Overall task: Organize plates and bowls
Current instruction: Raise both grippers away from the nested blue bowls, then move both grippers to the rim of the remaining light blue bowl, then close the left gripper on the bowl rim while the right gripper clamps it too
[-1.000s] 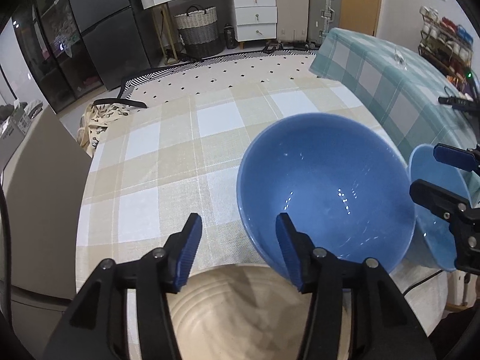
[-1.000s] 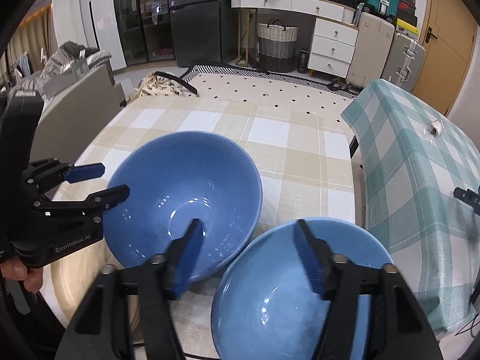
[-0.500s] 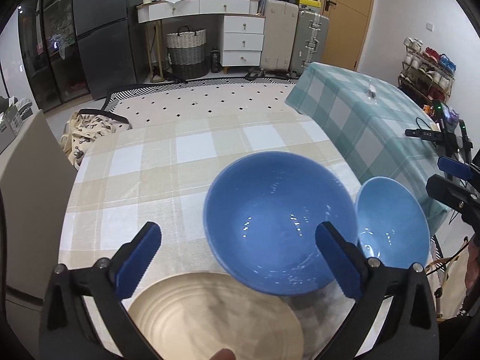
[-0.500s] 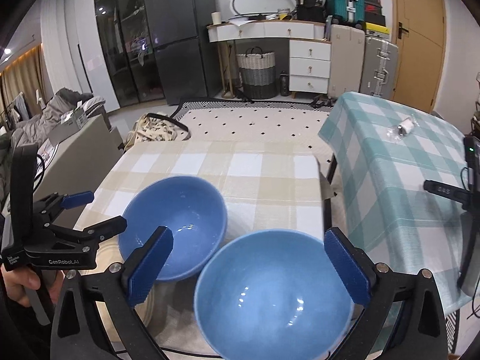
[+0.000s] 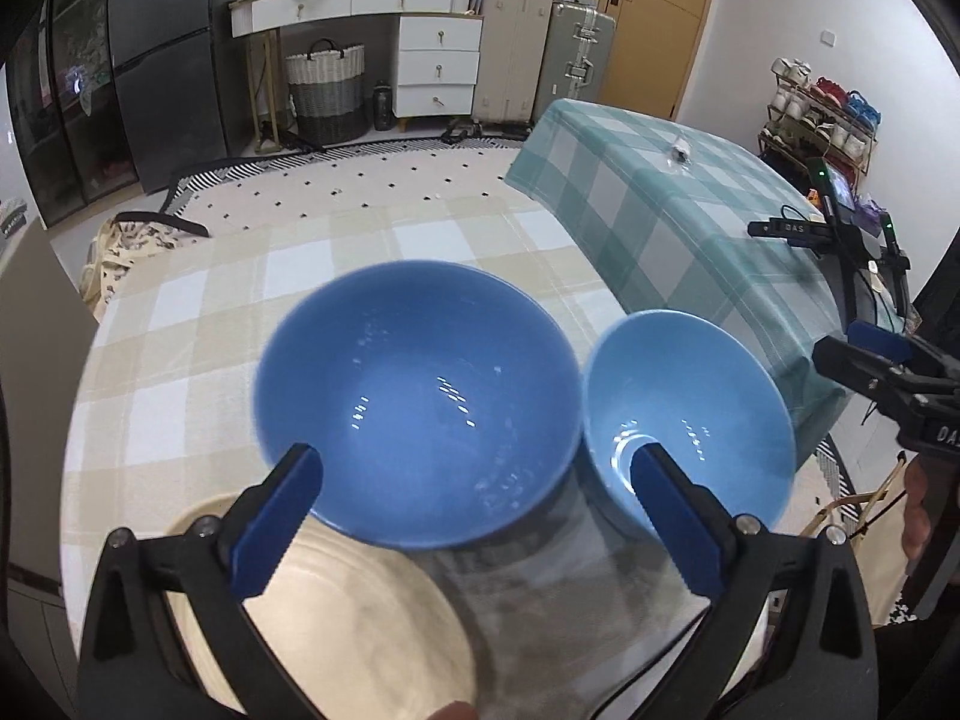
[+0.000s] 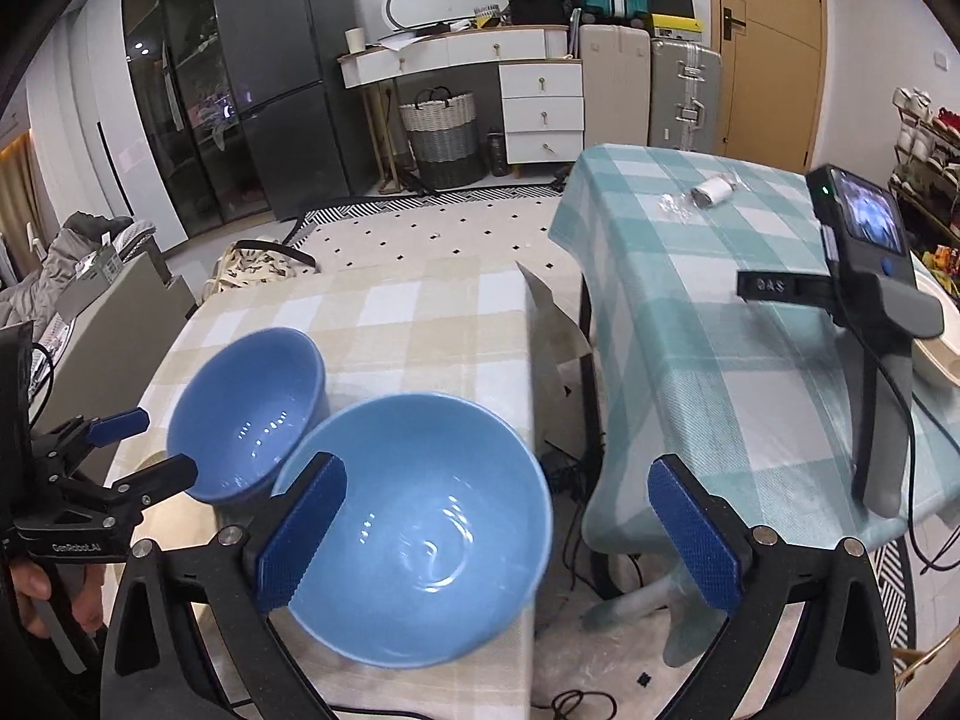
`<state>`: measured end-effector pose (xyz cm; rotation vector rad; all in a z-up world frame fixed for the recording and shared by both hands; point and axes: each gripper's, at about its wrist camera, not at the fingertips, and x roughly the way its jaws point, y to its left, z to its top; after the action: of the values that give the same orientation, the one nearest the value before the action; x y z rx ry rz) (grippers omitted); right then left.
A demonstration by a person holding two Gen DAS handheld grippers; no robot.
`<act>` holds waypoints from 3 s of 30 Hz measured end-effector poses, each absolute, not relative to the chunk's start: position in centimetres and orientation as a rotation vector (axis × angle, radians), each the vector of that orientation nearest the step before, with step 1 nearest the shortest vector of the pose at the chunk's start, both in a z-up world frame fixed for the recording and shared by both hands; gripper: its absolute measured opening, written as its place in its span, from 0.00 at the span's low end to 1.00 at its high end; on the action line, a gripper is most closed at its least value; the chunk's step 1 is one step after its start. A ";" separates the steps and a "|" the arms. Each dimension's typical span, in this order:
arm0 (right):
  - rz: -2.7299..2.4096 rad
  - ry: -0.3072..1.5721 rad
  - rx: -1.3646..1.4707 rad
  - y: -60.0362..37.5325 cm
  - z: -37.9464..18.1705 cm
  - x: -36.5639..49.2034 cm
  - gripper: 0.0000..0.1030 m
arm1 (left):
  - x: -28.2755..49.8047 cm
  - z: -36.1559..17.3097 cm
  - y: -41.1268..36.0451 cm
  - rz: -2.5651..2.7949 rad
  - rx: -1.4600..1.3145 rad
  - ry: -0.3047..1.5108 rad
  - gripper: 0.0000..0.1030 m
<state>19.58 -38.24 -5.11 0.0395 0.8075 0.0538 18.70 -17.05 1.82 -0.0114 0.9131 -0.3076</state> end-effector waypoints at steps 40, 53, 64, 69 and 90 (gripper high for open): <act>0.110 0.975 0.061 -39.9 -11.9 22.3 0.51 | 17.5 -1.7 -22.9 -0.504 -0.099 1.084 0.40; 0.109 0.991 0.022 -39.6 -12.8 22.4 0.31 | 18.5 -2.9 -23.2 -0.454 -0.071 1.100 0.27; 0.122 0.986 -0.030 -38.5 -12.9 22.2 0.15 | 18.6 -2.9 -23.5 -0.435 -0.031 1.082 0.23; 0.115 0.981 -0.051 -38.3 -12.7 21.8 0.15 | 18.4 -2.9 -24.2 -0.416 0.015 1.070 0.22; 0.066 0.875 -0.047 -38.5 -8.2 19.4 0.15 | 17.3 1.0 -24.3 -0.453 0.021 0.954 0.22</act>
<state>19.41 -38.53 -8.18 -0.0468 0.8752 0.0663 17.26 -24.33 0.99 0.0208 0.9539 -0.4530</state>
